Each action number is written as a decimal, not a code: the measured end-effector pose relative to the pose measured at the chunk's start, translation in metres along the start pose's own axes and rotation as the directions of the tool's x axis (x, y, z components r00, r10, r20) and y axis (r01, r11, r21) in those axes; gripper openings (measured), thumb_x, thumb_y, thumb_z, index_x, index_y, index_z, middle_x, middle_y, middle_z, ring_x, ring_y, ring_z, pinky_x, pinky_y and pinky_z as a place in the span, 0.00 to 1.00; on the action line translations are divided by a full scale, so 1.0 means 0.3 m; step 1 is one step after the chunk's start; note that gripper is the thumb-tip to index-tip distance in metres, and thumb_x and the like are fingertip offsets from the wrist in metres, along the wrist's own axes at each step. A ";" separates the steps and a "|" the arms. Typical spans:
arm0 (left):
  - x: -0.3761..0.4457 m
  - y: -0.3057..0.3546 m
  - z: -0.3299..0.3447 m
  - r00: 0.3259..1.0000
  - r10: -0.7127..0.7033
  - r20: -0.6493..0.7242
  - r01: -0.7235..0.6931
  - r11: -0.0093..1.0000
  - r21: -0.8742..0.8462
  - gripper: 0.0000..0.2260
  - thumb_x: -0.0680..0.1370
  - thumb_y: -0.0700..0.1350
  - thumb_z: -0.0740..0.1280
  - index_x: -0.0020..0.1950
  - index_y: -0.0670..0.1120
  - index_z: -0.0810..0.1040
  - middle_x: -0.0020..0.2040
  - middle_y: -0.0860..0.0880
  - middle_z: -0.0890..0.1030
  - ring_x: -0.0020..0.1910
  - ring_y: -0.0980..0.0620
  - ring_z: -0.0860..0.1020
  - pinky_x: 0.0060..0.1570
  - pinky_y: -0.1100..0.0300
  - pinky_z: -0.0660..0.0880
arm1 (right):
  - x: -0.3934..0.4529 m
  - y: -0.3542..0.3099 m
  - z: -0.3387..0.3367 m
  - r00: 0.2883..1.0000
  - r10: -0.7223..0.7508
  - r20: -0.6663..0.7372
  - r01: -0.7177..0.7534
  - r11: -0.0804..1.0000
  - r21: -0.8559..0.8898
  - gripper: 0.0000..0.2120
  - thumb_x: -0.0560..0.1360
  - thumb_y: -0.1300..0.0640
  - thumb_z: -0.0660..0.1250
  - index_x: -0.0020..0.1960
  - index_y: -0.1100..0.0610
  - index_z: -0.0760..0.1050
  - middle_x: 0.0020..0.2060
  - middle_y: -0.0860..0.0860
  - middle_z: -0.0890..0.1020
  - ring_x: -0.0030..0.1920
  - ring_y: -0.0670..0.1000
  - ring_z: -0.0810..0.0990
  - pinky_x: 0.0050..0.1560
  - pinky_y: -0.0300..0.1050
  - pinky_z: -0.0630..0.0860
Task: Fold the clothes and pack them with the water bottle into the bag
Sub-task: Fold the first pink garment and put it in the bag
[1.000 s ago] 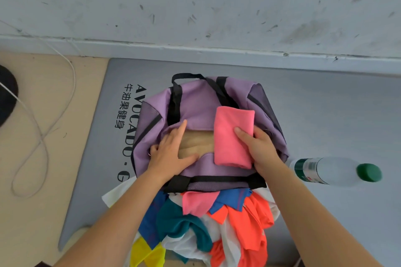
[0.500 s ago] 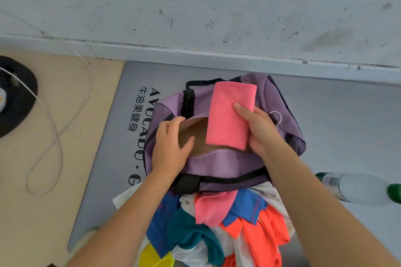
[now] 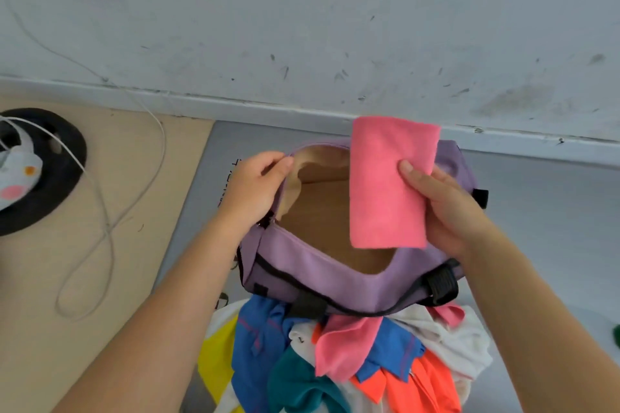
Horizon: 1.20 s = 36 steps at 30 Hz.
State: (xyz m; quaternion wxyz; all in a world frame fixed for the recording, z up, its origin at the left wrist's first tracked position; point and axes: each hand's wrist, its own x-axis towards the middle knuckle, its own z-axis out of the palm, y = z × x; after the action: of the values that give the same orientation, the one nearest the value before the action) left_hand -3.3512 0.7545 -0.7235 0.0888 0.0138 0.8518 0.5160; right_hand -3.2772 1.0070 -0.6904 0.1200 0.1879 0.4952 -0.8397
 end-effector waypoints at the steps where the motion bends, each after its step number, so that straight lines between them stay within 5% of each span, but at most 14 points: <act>1: 0.022 0.032 -0.013 1.000 0.011 -0.002 -0.011 1.000 -0.001 0.05 0.80 0.48 0.66 0.46 0.56 0.79 0.43 0.60 0.81 0.46 0.57 0.79 0.50 0.61 0.73 | -0.015 0.011 -0.010 0.991 0.119 0.061 -0.115 0.990 -0.079 0.16 0.73 0.55 0.70 0.59 0.59 0.79 0.51 0.57 0.85 0.48 0.53 0.85 0.45 0.46 0.81; 3: 0.054 0.089 -0.031 0.999 0.050 0.010 -0.050 0.999 0.005 0.06 0.80 0.47 0.66 0.45 0.54 0.80 0.41 0.58 0.82 0.42 0.59 0.78 0.46 0.65 0.72 | -0.039 0.056 -0.024 0.928 0.366 0.066 -0.298 0.837 -0.459 0.14 0.72 0.53 0.73 0.53 0.60 0.82 0.47 0.58 0.85 0.43 0.53 0.84 0.45 0.45 0.80; 4: 0.064 0.109 -0.035 0.998 0.063 0.024 -0.063 0.998 0.009 0.06 0.80 0.48 0.66 0.44 0.54 0.81 0.41 0.58 0.82 0.40 0.62 0.78 0.42 0.69 0.72 | -0.040 0.085 -0.032 0.906 0.423 -0.013 -0.318 0.660 -0.681 0.14 0.72 0.51 0.73 0.51 0.60 0.82 0.45 0.56 0.85 0.42 0.52 0.82 0.46 0.45 0.78; 6: 0.063 0.134 -0.032 0.996 0.076 0.055 -0.077 0.997 0.016 0.07 0.79 0.48 0.67 0.42 0.56 0.81 0.40 0.57 0.83 0.35 0.67 0.77 0.37 0.74 0.70 | -0.022 0.142 -0.037 0.933 0.325 -0.157 -0.294 0.433 -0.852 0.14 0.73 0.48 0.72 0.48 0.60 0.81 0.41 0.54 0.84 0.41 0.51 0.79 0.48 0.48 0.76; 10: 0.020 0.106 -0.004 0.997 0.051 0.066 -0.044 0.993 -0.107 0.12 0.79 0.45 0.68 0.37 0.55 0.83 0.36 0.42 0.84 0.31 0.53 0.78 0.32 0.68 0.74 | 0.084 0.201 0.015 0.965 -0.022 -0.262 -0.145 0.788 -0.599 0.20 0.75 0.50 0.71 0.64 0.56 0.75 0.55 0.53 0.82 0.52 0.53 0.81 0.55 0.53 0.78; 14: 0.009 0.051 0.000 0.997 0.034 0.064 -0.023 0.987 -0.158 0.10 0.80 0.46 0.67 0.40 0.52 0.84 0.28 0.45 0.80 0.28 0.52 0.77 0.32 0.61 0.74 | 0.270 0.288 0.081 0.975 0.124 -0.183 -0.183 0.915 -0.359 0.27 0.73 0.58 0.73 0.70 0.56 0.68 0.61 0.55 0.79 0.58 0.57 0.80 0.60 0.59 0.77; 18: 0.028 0.019 -0.013 1.000 -0.003 -0.020 0.000 0.987 -0.158 0.09 0.78 0.47 0.70 0.40 0.59 0.84 0.37 0.59 0.84 0.37 0.62 0.81 0.40 0.68 0.75 | 0.370 0.410 0.036 0.900 0.165 -0.403 -0.326 0.869 -0.372 0.34 0.69 0.64 0.76 0.71 0.61 0.66 0.64 0.58 0.76 0.62 0.60 0.77 0.63 0.58 0.74; 21: 0.037 0.006 -0.025 0.999 0.022 -0.040 -0.030 0.980 -0.196 0.08 0.77 0.47 0.71 0.42 0.61 0.83 0.41 0.64 0.84 0.41 0.68 0.80 0.42 0.76 0.71 | 0.400 0.456 -0.003 0.845 0.275 -0.459 -0.370 0.920 -0.129 0.32 0.71 0.62 0.75 0.71 0.63 0.67 0.65 0.60 0.76 0.62 0.60 0.77 0.64 0.59 0.74; 24: 0.038 -0.021 -0.015 0.999 0.044 -0.007 -0.045 0.968 -0.247 0.06 0.78 0.47 0.70 0.44 0.57 0.85 0.37 0.59 0.84 0.39 0.63 0.80 0.43 0.69 0.74 | 0.412 0.471 0.033 0.928 0.329 -0.175 -0.345 0.936 -0.068 0.27 0.71 0.63 0.75 0.68 0.61 0.72 0.59 0.58 0.82 0.57 0.58 0.82 0.56 0.54 0.79; 27: 0.035 -0.038 -0.008 0.997 0.068 0.039 -0.056 0.965 -0.258 0.05 0.77 0.49 0.69 0.44 0.54 0.86 0.33 0.56 0.82 0.35 0.56 0.79 0.41 0.58 0.75 | 0.432 0.475 0.101 0.912 0.384 0.143 -0.342 0.906 -0.248 0.25 0.71 0.63 0.74 0.67 0.60 0.73 0.56 0.55 0.83 0.57 0.56 0.82 0.52 0.48 0.81; 32: 0.034 -0.049 -0.039 0.995 0.094 -0.013 -0.095 0.969 -0.230 0.10 0.78 0.47 0.70 0.43 0.63 0.83 0.41 0.63 0.84 0.42 0.67 0.80 0.42 0.73 0.72 | 0.453 0.529 0.089 0.934 0.233 -0.272 -0.302 0.919 -0.251 0.26 0.69 0.62 0.76 0.65 0.61 0.73 0.59 0.58 0.80 0.55 0.58 0.81 0.56 0.54 0.80; 36: 0.023 -0.061 -0.044 0.996 0.086 -0.013 -0.087 0.976 -0.202 0.08 0.78 0.46 0.70 0.45 0.61 0.82 0.39 0.65 0.83 0.38 0.70 0.78 0.40 0.74 0.72 | 0.425 0.520 0.038 0.919 0.324 -0.226 -0.393 0.809 -0.436 0.24 0.68 0.54 0.79 0.60 0.61 0.77 0.47 0.52 0.84 0.41 0.47 0.84 0.33 0.37 0.79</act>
State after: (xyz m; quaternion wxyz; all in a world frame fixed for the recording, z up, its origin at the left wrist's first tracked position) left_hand -3.3590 0.7352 -0.7345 0.0655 0.0407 0.7938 0.6032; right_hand -3.3338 0.9200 -0.8633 0.2835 0.3016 0.6476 -0.6397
